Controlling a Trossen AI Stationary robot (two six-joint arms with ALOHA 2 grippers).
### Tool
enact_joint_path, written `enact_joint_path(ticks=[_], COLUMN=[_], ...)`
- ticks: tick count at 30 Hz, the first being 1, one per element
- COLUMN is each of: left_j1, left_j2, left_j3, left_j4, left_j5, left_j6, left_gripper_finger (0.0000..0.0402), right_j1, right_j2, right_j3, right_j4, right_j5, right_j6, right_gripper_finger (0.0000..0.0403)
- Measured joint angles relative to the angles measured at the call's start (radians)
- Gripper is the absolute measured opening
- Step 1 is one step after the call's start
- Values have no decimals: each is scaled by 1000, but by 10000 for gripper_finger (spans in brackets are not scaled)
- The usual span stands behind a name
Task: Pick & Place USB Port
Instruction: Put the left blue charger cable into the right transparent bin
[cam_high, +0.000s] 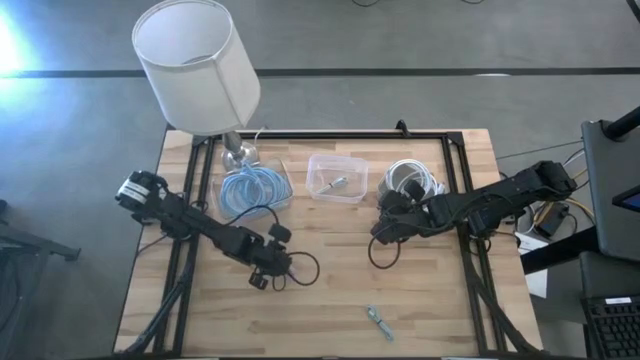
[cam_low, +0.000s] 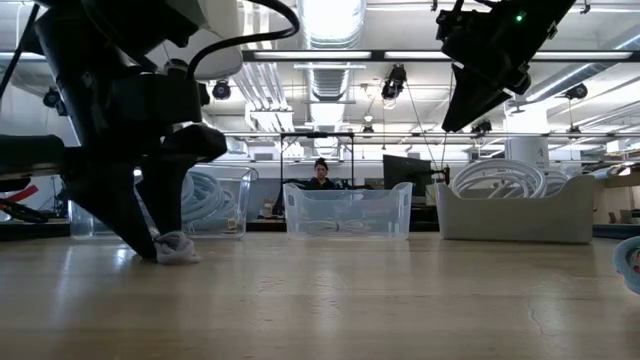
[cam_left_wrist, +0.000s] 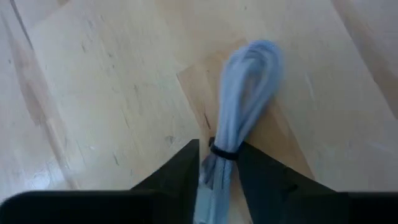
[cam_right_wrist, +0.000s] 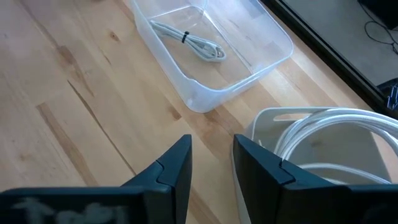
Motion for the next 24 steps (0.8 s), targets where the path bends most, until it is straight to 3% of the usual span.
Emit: enact_joint_path(ticks=[6,15,24], left_j1=[1,52,228], left_j2=[5,4,4], left_j3=[41,132,180], left_j4=[8,166,464], left_j5=[-20,-265,-277], left_j6=[-3,-3,28], left_gripper_finger=[36,43,45], right_j1=[0,0,0], right_j2=[0,0,0], right_j3=[0,0,0], right_j4=[0,2,7], right_j5=[0,0,0], right_j6=[0,0,0], right_gripper_finger=[118,108,96])
